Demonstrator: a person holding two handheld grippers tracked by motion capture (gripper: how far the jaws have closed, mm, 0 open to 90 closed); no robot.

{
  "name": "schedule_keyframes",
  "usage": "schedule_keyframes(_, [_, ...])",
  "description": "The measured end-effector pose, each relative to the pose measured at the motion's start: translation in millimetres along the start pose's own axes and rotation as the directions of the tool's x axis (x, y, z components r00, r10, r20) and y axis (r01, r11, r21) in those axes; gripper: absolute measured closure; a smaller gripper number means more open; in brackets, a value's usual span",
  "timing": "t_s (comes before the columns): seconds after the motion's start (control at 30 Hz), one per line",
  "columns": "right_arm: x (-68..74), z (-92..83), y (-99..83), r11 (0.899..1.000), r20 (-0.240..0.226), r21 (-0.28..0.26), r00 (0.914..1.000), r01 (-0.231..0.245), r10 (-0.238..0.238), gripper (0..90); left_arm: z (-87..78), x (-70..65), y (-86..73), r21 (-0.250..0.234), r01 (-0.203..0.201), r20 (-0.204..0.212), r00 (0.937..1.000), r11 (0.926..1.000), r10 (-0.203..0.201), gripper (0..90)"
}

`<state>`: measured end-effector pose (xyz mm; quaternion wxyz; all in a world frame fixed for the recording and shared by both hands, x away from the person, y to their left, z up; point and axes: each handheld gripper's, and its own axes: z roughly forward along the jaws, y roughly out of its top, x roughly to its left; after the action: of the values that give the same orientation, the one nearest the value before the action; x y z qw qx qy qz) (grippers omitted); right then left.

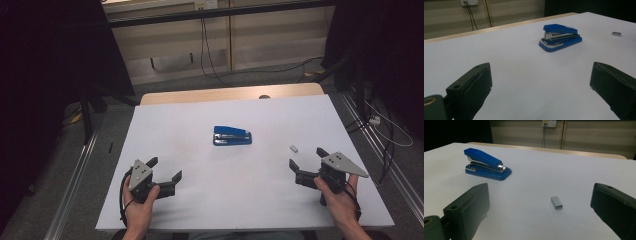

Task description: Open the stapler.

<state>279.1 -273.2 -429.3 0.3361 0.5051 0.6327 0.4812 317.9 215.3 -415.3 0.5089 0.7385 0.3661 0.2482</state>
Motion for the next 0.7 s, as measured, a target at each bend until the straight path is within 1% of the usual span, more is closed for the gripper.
schedule_keyframes(0.17, [-0.5, 0.5, 0.2, 1.0, 0.001, -0.002, 1.0, -0.004, 0.004, 1.6, 0.5, -0.3, -0.1, 0.006, 0.005, 0.004, 1.0, 1.0, -0.005, 4.1])
schedule_keyframes(0.2, [-0.6, 0.5, 0.3, 1.0, -0.012, 0.003, 0.9999, -0.01, 0.01, 1.1, 0.8, 0.0, 0.2, 0.006, 0.002, 0.008, 1.0, 1.0, -0.002, 4.1])
schedule_keyframes(0.3, [-0.4, 0.6, 0.4, 1.0, -0.018, 0.008, 0.9998, -0.007, 0.007, 1.1, 1.2, 0.1, 0.3, 0.01, -0.002, 0.009, 1.0, 1.0, 0.002, 4.1])
schedule_keyframes(0.33, [-0.6, 1.0, 0.4, 1.0, -0.023, 0.012, 0.9997, -0.004, 0.005, 1.1, 2.0, -0.1, 0.6, 0.013, -0.009, 0.008, 0.9999, 0.9999, 0.009, 4.1])
schedule_keyframes(0.57, [-0.5, 1.9, 0.9, 1.0, -0.026, 0.012, 0.9996, 0.007, -0.007, 1.1, 6.0, -2.0, 1.7, 0.019, -0.011, 0.014, 0.9998, 0.9998, 0.011, 4.1])
schedule_keyframes(0.6, [0.8, 1.9, 1.6, 1.0, -0.029, 0.012, 0.9996, 0.002, -0.002, 1.1, 7.1, -3.0, 2.3, 0.018, -0.012, 0.026, 0.9996, 0.9998, 0.012, 4.1])
schedule_keyframes(0.63, [0.8, 1.9, 1.6, 1.0, -0.029, 0.012, 0.9996, 0.002, -0.002, 1.1, 7.1, -3.0, 2.3, 0.018, -0.012, 0.026, 0.9996, 0.9998, 0.012, 4.1])
schedule_keyframes(0.67, [1.6, 2.1, 2.3, 1.0, -0.044, 0.004, 0.999, 0.0, 0.0, 1.0, 7.1, -4.1, 2.8, 0.017, -0.02, 0.029, 0.9994, 0.9997, 0.019, 4.1])
schedule_keyframes(0.7, [1.6, 2.1, 2.3, 1.0, -0.044, 0.004, 0.999, 0.0, 0.0, 1.0, 7.1, -4.1, 2.8, 0.017, -0.02, 0.029, 0.9994, 0.9997, 0.019, 4.1])
